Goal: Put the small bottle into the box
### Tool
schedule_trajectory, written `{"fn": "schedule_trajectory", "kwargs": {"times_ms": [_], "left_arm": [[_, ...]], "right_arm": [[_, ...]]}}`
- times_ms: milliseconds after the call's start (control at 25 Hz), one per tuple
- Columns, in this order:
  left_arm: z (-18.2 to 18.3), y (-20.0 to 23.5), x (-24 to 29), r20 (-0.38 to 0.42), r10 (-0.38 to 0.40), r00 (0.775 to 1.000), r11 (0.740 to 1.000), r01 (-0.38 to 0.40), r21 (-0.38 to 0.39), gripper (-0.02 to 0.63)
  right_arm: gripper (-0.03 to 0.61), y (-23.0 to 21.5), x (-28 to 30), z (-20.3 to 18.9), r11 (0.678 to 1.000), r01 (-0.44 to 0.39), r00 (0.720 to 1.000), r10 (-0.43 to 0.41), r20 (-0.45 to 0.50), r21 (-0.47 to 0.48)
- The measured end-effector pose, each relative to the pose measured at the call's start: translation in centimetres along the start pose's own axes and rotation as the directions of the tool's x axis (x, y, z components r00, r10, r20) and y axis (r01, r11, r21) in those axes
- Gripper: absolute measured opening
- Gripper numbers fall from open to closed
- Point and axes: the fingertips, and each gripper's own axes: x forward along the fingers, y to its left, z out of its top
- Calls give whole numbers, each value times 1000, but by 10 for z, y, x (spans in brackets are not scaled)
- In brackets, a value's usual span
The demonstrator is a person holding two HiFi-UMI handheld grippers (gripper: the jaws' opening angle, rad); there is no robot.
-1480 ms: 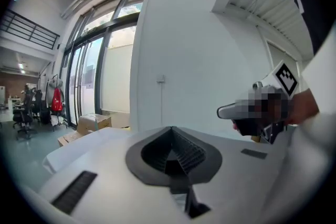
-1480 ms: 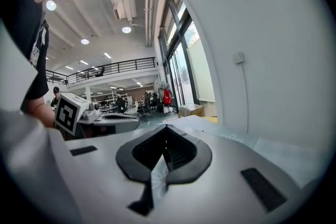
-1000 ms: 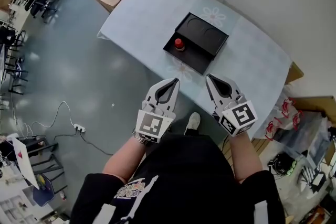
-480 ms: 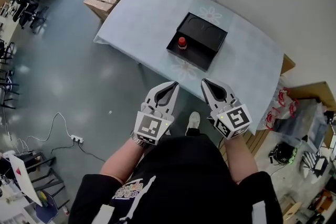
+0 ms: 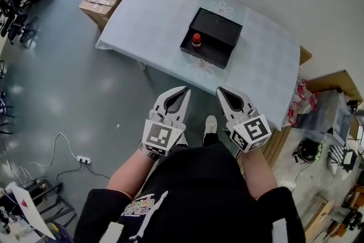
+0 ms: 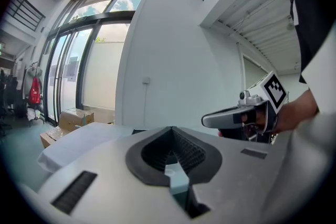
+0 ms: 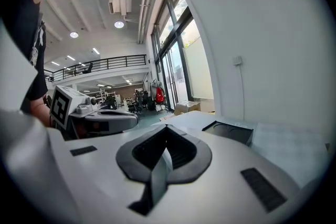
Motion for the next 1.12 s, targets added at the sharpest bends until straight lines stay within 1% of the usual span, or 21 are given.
{"fn": "schedule_trajectory", "kwargs": {"times_ms": [160, 520, 640, 1120], "left_arm": [[-6, -1, -13, -5, -21, 1000, 1000, 21, 1, 8], [-3, -15, -31, 7, -54, 999, 999, 54, 7, 8], [-2, -16, -35, 5, -63, 998, 998, 63, 24, 8], [-6, -16, -46, 5, -58, 998, 998, 58, 7, 8]], "right_arm": [[8, 15, -4, -5, 1000, 16, 1000, -16, 1, 3], [8, 33, -18, -1, 999, 38, 999, -38, 31, -8], [8, 37, -21, -1, 999, 45, 998, -44, 35, -9], [8, 49, -22, -4, 999, 44, 999, -43, 29, -18]]}}
